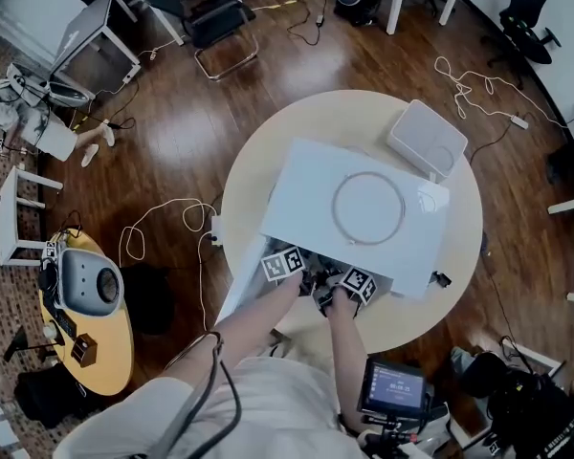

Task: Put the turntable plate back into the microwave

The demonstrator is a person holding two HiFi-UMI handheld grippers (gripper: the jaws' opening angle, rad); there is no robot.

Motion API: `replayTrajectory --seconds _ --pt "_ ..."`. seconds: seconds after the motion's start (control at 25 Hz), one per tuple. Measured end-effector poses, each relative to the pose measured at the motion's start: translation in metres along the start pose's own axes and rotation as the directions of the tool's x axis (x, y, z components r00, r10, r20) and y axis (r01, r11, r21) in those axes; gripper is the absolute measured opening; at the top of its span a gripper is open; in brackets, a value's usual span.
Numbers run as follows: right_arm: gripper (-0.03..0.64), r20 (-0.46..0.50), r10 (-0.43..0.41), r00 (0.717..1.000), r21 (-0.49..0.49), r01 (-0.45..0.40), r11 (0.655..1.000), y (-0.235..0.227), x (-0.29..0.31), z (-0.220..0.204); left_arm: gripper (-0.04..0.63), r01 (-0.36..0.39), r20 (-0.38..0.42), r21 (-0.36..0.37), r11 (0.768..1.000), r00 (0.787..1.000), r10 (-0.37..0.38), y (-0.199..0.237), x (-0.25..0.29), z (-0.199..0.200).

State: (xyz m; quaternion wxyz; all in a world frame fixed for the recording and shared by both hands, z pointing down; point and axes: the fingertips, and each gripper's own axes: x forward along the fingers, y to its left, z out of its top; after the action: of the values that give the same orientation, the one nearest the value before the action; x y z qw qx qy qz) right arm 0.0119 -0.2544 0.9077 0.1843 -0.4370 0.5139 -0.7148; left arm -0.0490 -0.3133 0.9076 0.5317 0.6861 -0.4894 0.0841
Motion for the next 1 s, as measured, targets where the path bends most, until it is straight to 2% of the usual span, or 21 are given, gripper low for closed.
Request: replayTrajectory --seconds 0.08,0.2,0.28,0.56,0.84,1.0 --pt "0.114 0.025 -0.025 0.999 -0.01 0.025 1.0 -0.003 -0.007 -0.001 0.126 0.0 -0.003 0.003 1.0 1.0 0.0 0.0 0.0 -0.001" --pt "0.112 0.104 -0.046 0.994 0.033 0.043 0.999 -0.014 -0.011 0.006 0.127 0.009 -0.024 0.023 1.0 1.0 -0.009 0.0 0.0 -0.003" --pt "0.066 0.123 -0.043 0.992 0.056 0.037 0.998 -0.019 -0.012 0.009 0.127 0.014 -0.028 0.033 0.999 1.0 -0.013 -0.001 0.001 -0.003" --pt "0.044 0.179 0.038 0.983 0.054 -0.049 0.997 -0.006 -0.016 0.011 0.127 0.033 -0.034 0.092 0.995 0.999 -0.03 -0.004 -0.001 -0.003" --pt "0.037 0.219 0.104 0.97 0.033 -0.114 0.993 0.003 -0.015 0.028 0.127 0.061 -0.021 0.104 0.993 0.998 -0.059 -0.01 -0.004 0.0" --pt "0.037 0.22 0.053 0.974 0.013 -0.057 0.998 0.0 -0.009 0.042 0.127 0.063 -0.026 0.126 0.99 0.998 -0.06 -0.012 -0.006 0.0"
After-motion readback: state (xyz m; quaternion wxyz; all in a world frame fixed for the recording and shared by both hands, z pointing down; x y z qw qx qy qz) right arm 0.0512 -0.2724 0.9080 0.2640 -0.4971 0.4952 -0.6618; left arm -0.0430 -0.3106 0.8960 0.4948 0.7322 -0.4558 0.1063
